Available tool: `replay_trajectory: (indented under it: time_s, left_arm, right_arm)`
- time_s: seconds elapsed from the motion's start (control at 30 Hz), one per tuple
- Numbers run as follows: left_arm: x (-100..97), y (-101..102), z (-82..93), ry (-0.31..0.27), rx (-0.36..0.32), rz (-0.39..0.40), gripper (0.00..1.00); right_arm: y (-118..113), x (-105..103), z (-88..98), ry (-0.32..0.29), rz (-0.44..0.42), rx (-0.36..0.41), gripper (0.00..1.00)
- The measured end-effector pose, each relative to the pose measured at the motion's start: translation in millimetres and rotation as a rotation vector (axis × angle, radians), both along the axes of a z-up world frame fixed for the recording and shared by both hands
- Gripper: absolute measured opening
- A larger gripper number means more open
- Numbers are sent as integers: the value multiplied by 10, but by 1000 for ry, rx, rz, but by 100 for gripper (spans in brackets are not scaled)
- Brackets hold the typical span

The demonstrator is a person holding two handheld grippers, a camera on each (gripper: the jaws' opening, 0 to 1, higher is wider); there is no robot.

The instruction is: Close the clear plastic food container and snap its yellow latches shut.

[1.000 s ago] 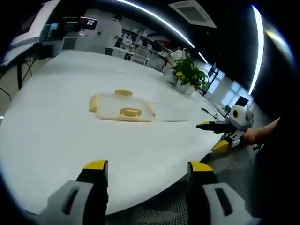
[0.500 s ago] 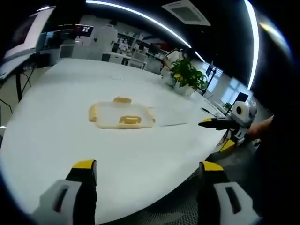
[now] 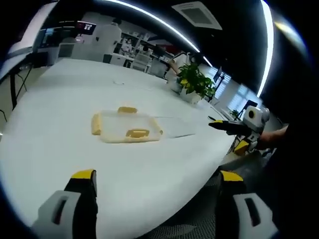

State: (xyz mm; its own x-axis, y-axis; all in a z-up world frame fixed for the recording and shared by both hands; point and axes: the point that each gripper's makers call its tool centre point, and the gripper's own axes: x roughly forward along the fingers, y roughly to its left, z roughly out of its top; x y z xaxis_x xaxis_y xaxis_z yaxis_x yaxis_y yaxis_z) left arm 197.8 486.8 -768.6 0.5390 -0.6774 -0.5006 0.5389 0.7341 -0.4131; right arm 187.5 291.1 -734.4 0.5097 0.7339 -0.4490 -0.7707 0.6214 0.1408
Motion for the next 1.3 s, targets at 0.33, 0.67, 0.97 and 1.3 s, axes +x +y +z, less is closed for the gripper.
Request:
replay_trajectory:
  time_s: [0.33,0.67,0.97,1.3]
  left_arm:
    - [204,-18,133,-68,63,-112,93]
    - [467,78,160,-60,98,-142,89]
    - [558,119,88,-71,170,-254,86]
    - [614,88,15,-66,235,-371,81]
  right_arm:
    - [56,178,38,-15,24,-28,77]
    - [107,374,75,-42,55,-51,73]
    - [147,512,26,-46,84,-96,65]
    - [176,640,-4,-37,112,-131,57]
